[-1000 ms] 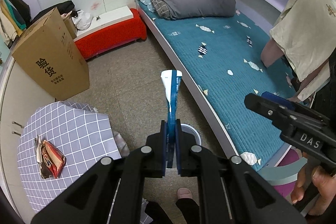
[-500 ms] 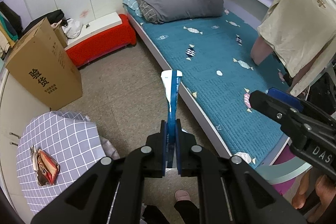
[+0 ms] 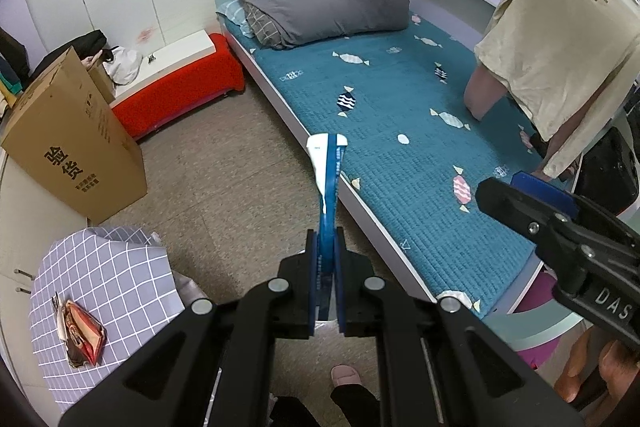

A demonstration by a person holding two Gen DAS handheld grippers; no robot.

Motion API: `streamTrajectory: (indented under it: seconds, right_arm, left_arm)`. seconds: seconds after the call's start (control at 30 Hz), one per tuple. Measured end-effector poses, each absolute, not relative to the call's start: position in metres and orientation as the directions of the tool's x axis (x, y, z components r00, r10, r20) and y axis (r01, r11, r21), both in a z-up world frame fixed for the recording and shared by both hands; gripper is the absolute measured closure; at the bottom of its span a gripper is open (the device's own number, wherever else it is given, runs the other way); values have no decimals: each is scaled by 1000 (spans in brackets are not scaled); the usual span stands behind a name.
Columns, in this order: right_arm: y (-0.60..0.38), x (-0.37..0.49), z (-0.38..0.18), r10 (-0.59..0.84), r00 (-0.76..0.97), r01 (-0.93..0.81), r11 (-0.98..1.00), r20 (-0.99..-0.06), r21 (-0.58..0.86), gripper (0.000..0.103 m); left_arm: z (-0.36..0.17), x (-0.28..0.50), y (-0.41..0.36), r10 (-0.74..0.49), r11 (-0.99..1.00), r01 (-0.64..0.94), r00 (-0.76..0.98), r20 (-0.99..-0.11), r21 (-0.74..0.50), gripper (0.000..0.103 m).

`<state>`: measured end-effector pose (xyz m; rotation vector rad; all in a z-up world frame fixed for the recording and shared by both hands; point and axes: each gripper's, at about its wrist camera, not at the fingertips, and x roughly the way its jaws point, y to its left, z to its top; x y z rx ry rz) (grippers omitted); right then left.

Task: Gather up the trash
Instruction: 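Move both open grippers back over the checked table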

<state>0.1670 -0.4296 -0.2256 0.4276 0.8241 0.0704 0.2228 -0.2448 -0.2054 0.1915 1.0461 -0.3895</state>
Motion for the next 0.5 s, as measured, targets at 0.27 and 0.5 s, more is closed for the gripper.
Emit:
streamTrajectory:
  seconds: [0.27, 0.5]
  right_arm:
    - [-436, 167, -224, 212, 696, 114, 911, -686, 397, 40]
    - [-430, 168, -222, 226, 695, 96, 912, -683, 400, 40]
  left_arm:
    - [-201, 229, -242, -212, 931, 363, 481, -850, -27, 41]
    - [-195, 227, -231, -211, 940, 340, 506, -836, -32, 38]
